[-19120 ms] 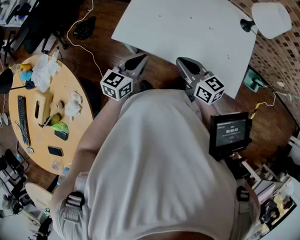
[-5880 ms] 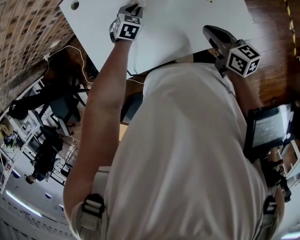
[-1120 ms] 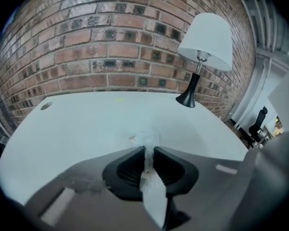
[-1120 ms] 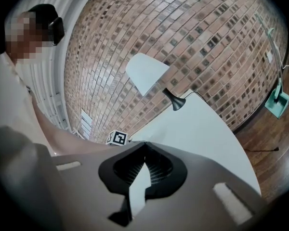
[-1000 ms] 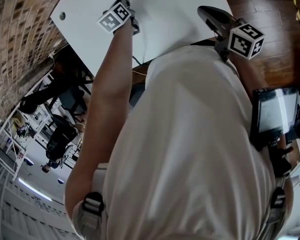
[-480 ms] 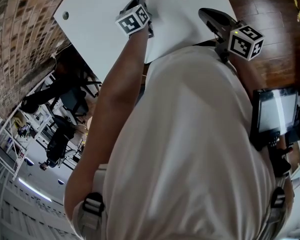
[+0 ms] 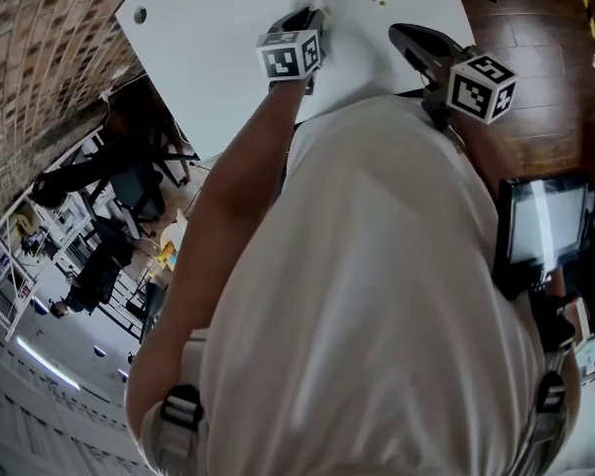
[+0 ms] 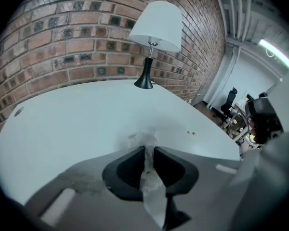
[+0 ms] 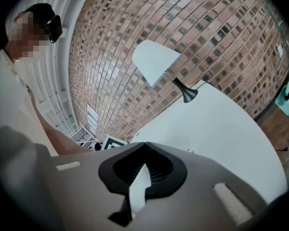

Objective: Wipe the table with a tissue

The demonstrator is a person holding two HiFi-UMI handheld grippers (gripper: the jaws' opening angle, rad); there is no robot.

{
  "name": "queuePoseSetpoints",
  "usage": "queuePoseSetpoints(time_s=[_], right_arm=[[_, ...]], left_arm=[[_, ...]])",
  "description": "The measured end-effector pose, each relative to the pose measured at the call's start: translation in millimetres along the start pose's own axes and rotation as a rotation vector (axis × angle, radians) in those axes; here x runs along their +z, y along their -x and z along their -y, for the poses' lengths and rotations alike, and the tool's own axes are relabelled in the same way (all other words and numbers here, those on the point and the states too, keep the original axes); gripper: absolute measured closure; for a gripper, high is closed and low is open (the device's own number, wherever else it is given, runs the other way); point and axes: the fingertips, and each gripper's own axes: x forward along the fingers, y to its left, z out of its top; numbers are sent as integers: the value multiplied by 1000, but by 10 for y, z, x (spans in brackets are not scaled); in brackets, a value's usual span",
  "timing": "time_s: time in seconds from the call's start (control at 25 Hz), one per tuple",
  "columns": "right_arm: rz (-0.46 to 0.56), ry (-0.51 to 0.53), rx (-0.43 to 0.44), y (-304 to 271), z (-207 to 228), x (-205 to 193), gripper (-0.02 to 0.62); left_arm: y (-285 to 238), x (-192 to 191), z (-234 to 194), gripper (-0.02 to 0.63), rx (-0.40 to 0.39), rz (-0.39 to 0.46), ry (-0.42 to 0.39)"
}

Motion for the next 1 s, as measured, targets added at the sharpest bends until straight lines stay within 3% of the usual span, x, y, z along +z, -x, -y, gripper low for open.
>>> queuePoseSetpoints(time_s=[0.16, 0.32, 0.56, 0.76, 1.0], right_arm=[[-12, 4, 12, -48, -19, -29, 588], [-9, 8, 18, -51, -36, -10, 588], [0, 5, -1, -14, -33, 4, 588], [15, -2, -23, 82, 19, 22, 588], [29, -6, -47, 151, 82, 48, 588]], left_arm=[[21, -132, 80, 540, -40, -5, -22], [125, -214, 206, 538, -80, -76, -28], [210, -423, 489, 538, -327, -173, 114], [253, -291, 691, 538, -454, -44, 209], [215, -68, 688, 538, -451, 57, 236]])
